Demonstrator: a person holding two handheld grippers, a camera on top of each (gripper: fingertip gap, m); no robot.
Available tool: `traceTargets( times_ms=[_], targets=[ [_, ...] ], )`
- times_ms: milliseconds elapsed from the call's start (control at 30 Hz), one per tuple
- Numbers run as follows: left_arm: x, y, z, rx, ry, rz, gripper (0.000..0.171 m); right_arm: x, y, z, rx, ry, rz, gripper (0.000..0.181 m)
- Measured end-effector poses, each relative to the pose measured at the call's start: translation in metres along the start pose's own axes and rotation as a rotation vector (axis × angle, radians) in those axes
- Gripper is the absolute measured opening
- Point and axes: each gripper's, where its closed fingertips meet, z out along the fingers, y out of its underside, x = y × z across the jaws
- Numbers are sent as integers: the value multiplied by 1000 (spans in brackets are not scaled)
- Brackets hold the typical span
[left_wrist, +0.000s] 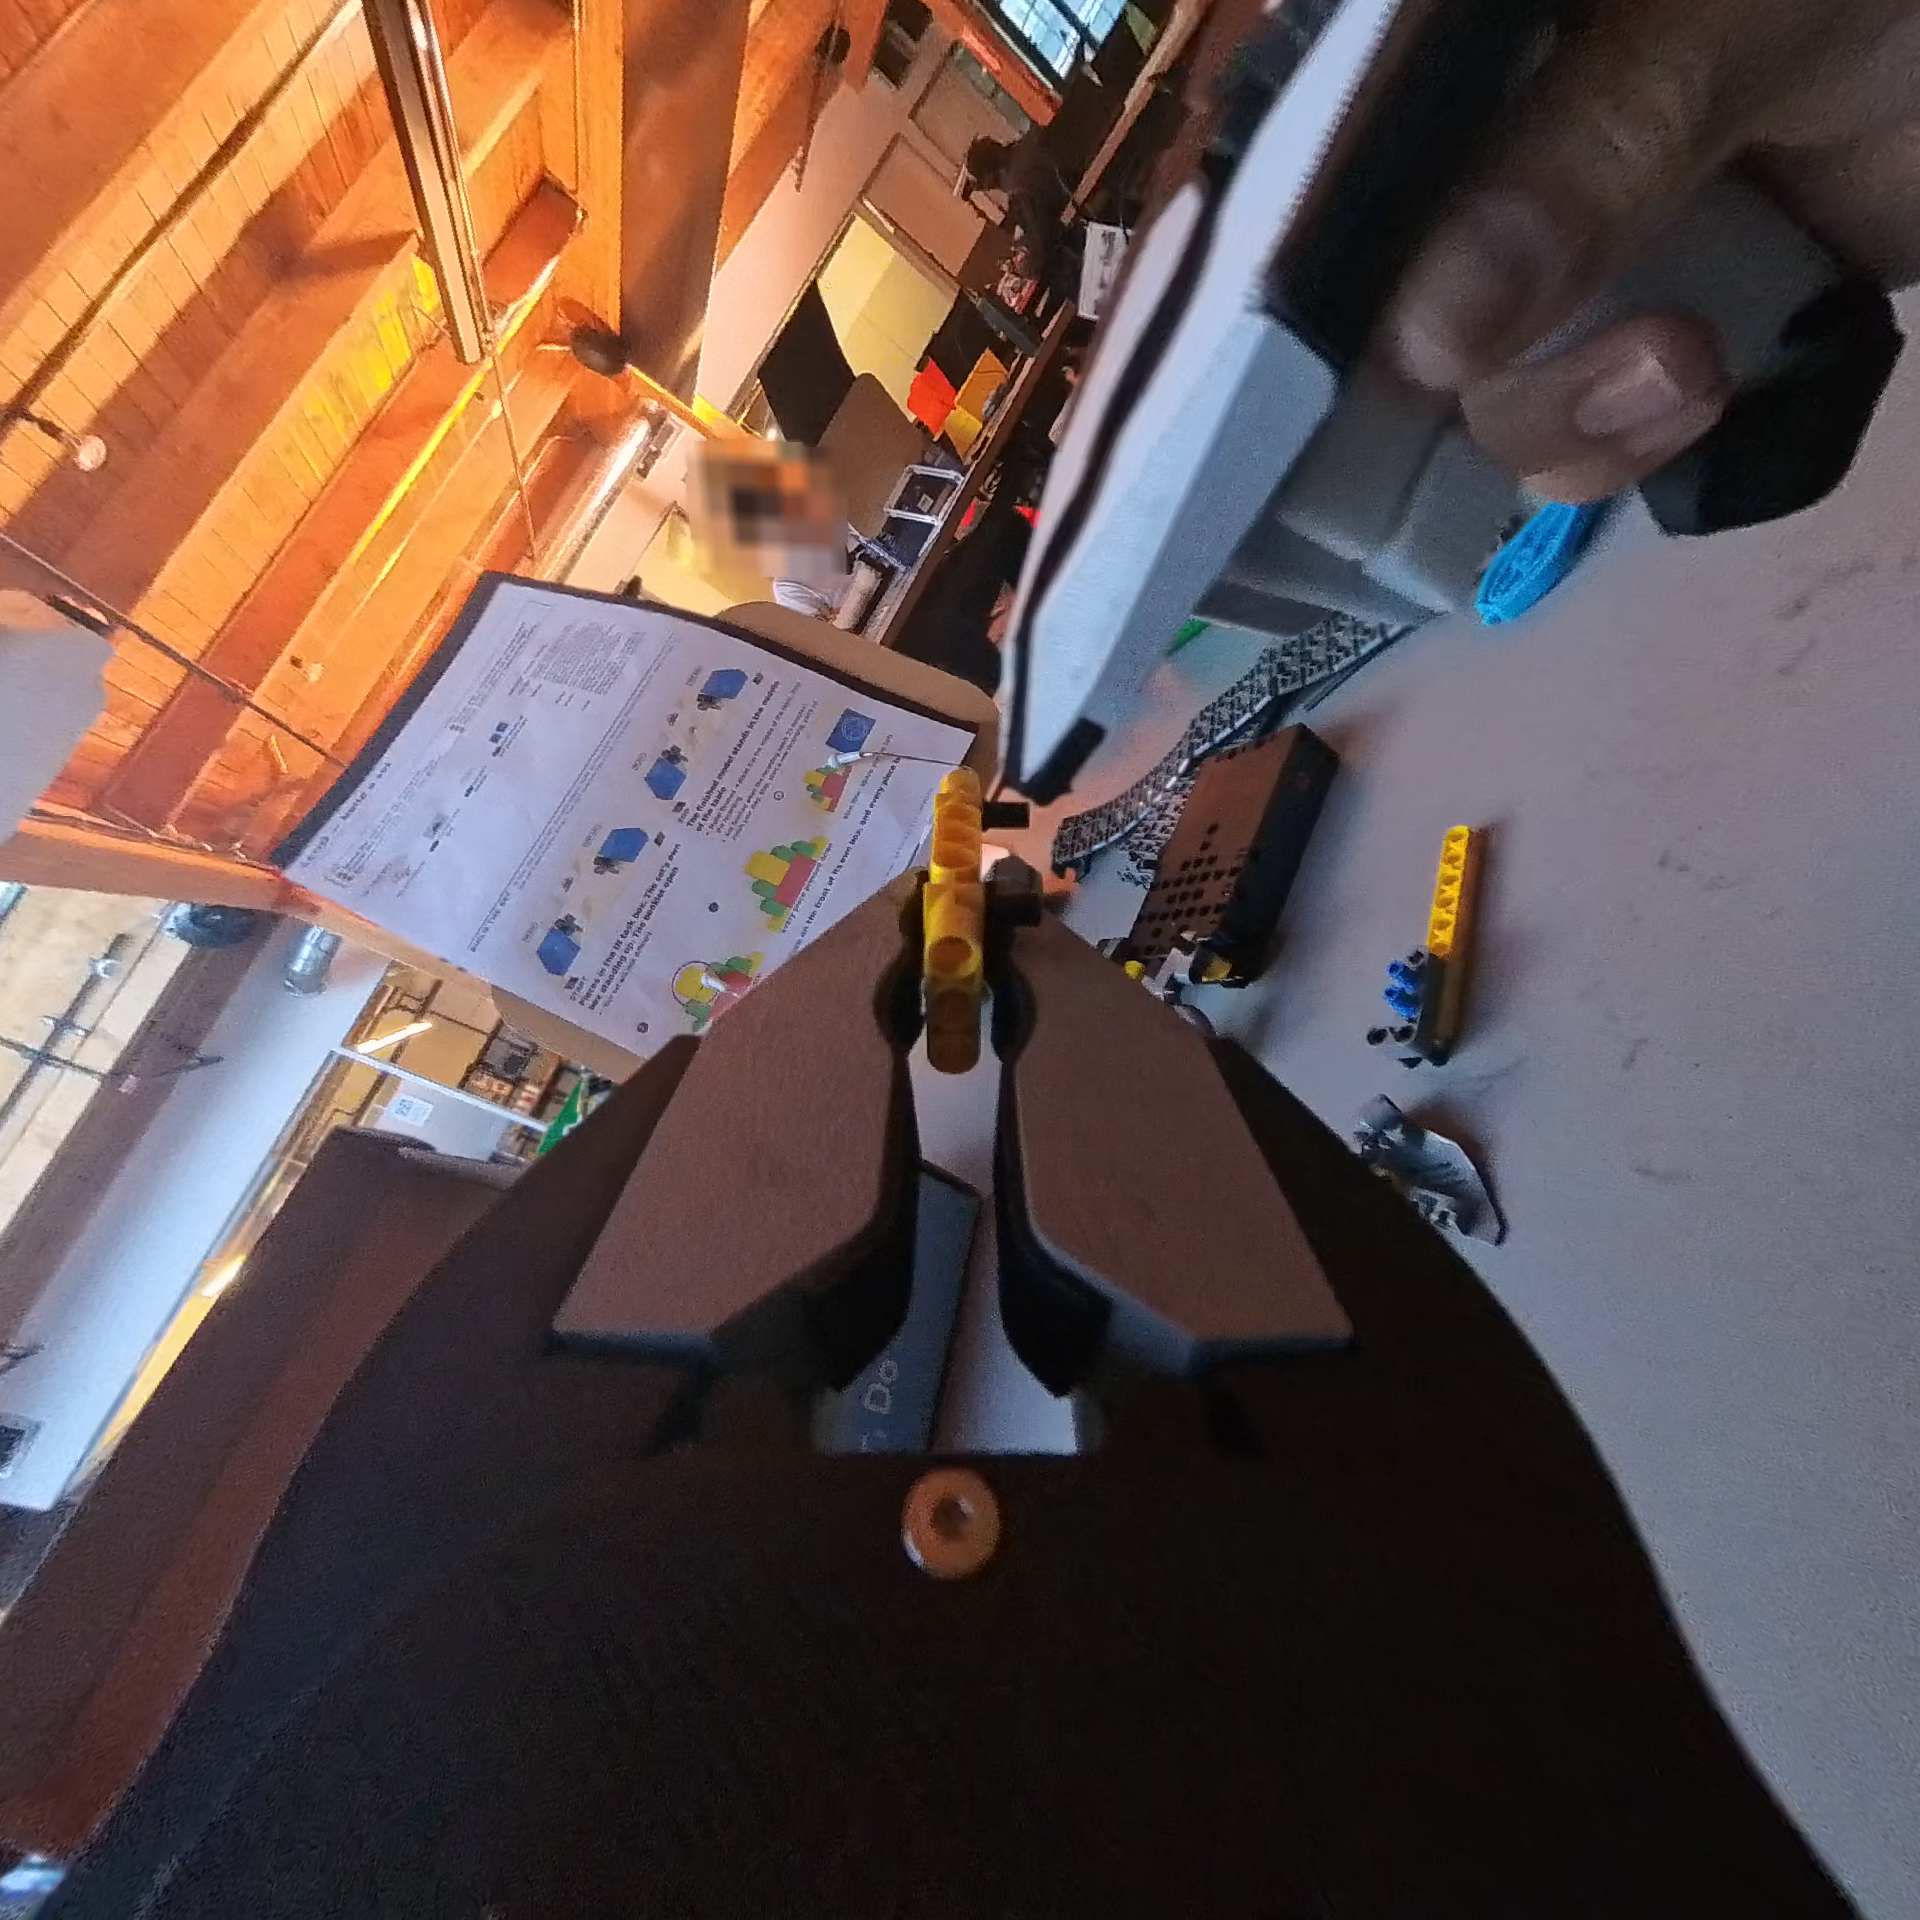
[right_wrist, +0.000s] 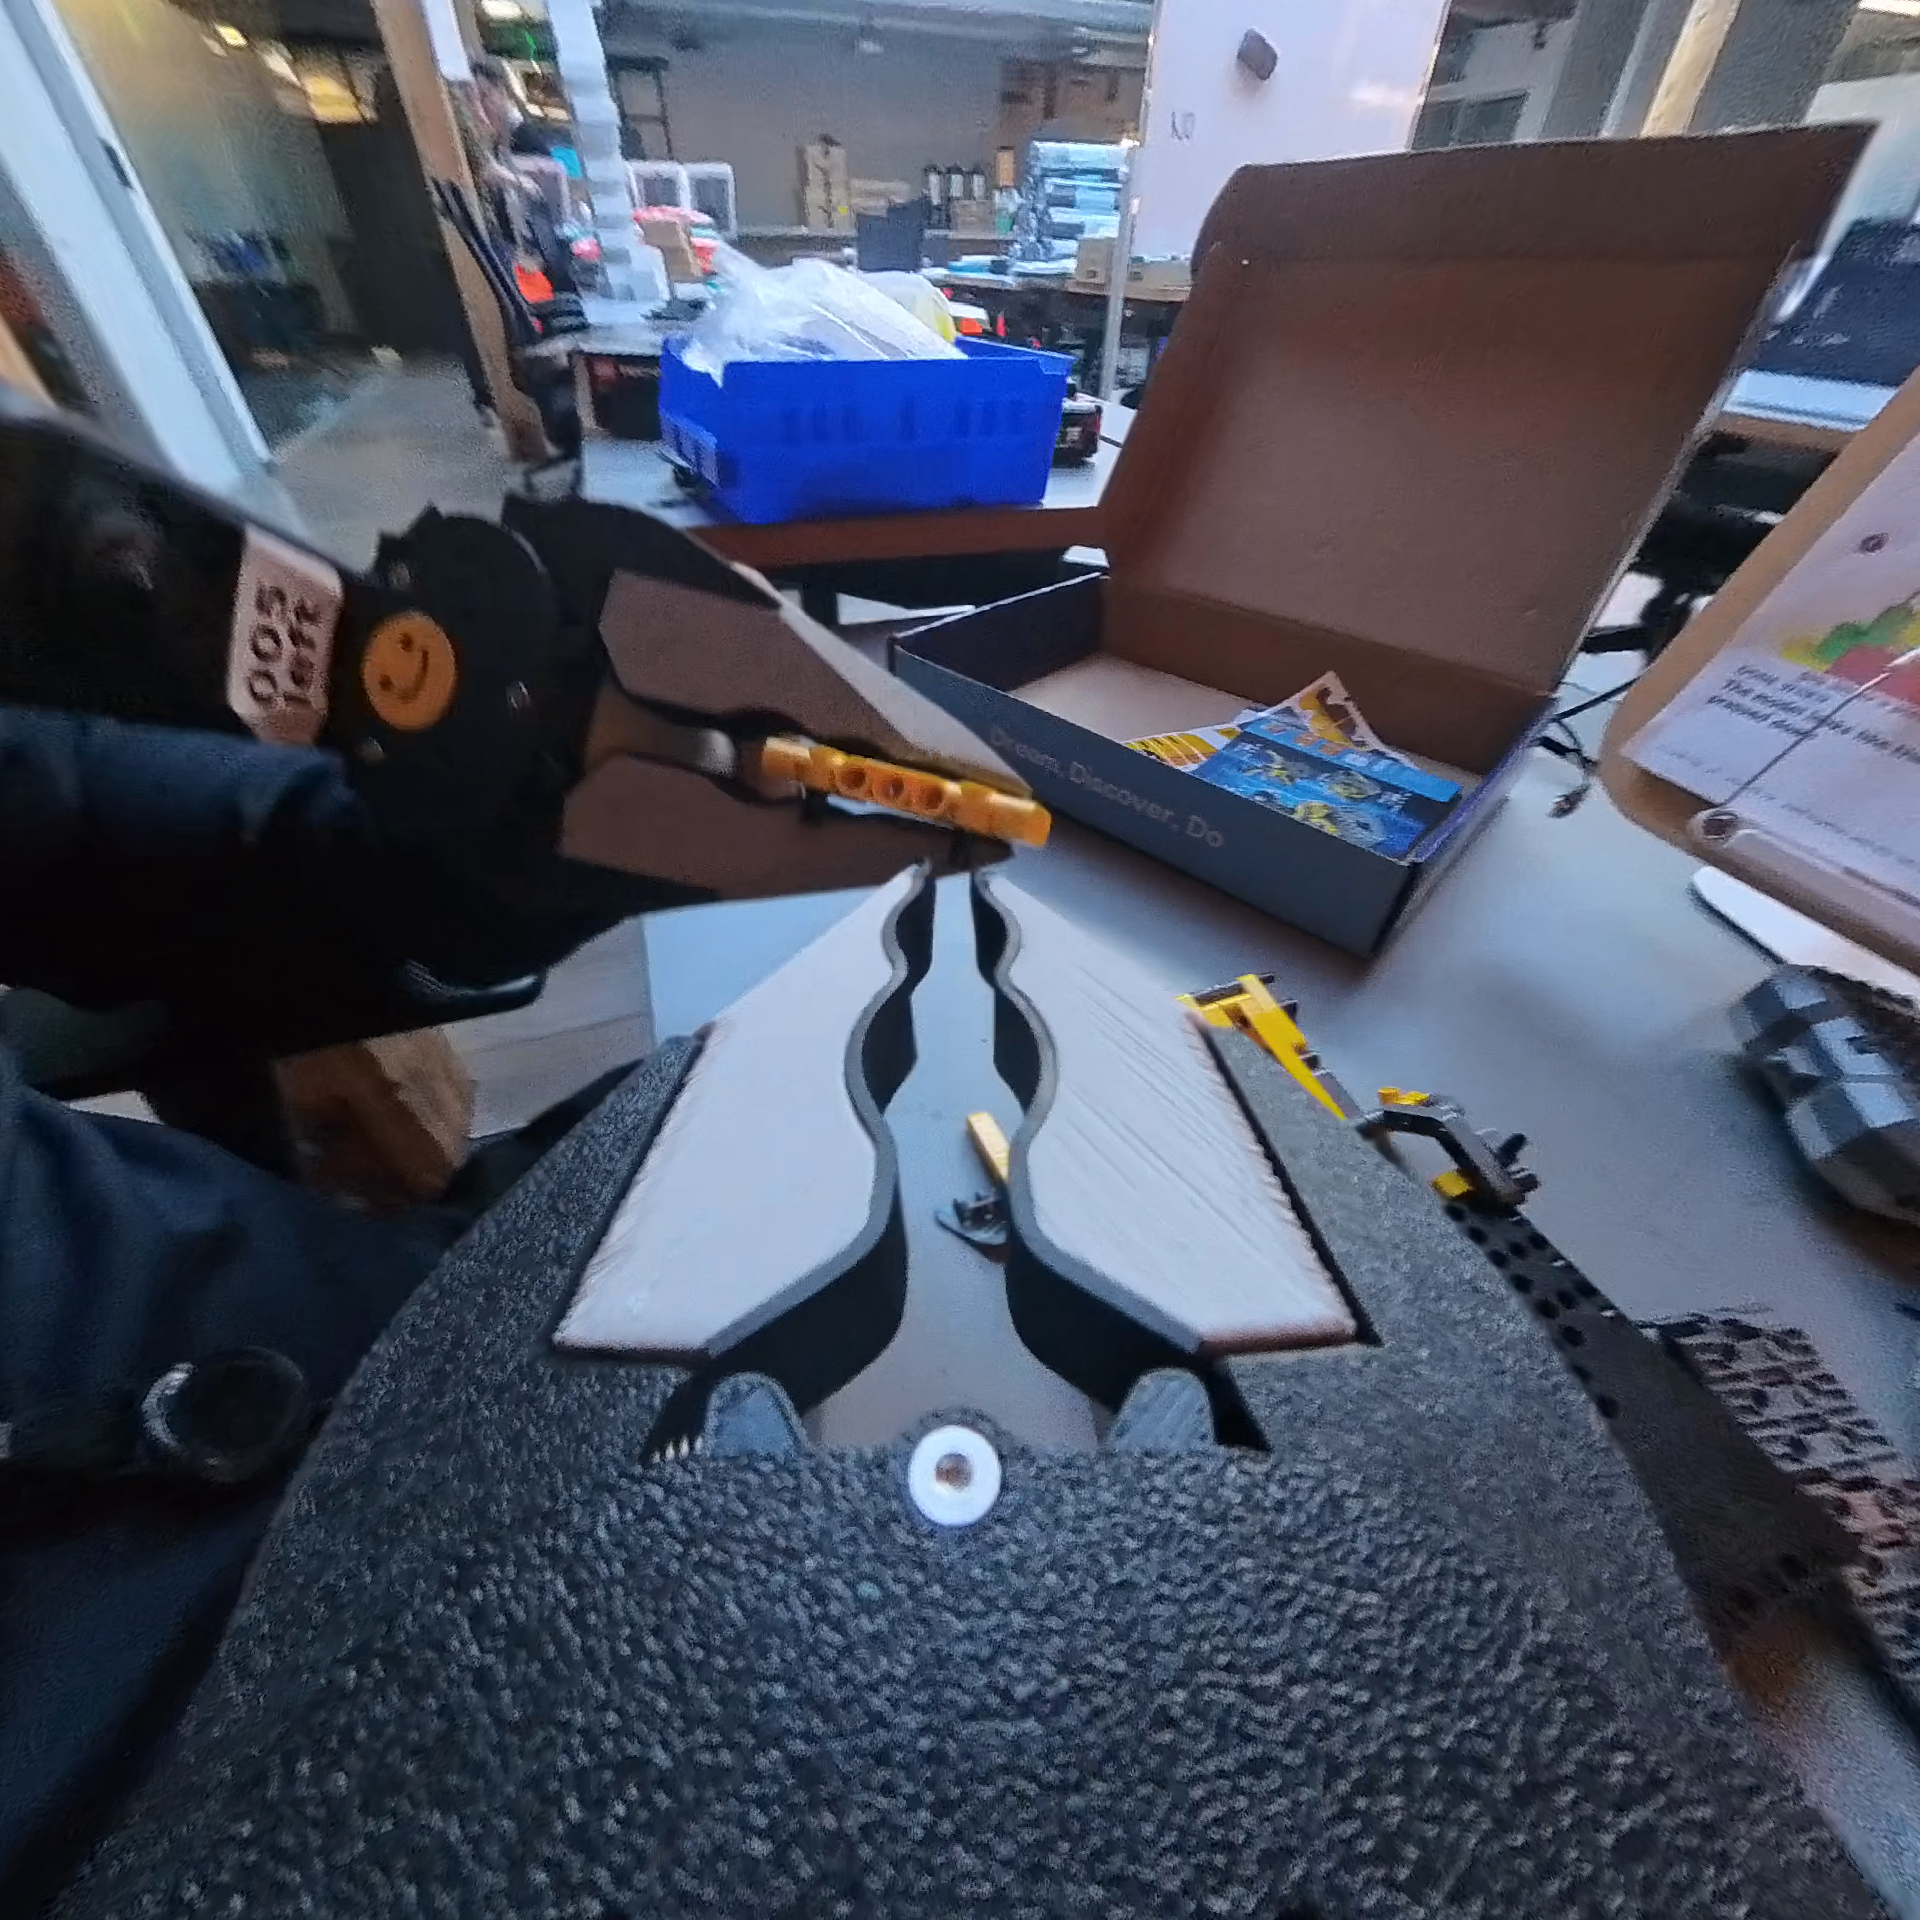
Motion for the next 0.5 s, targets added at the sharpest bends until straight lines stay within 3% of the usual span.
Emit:
traceTargets(
  times_ms=[167,300,500],
  targets=[
    [6,-1,1,-2,-7,42,6,3,10,5,-46,7,14,12],
    [9,-3,0,-15,-51,137,6,0,12,8,-47,5,-1,2],
    [10,0,1,-46,-111,223,6,1,14,9,-38,31,-12,2]
  ],
)
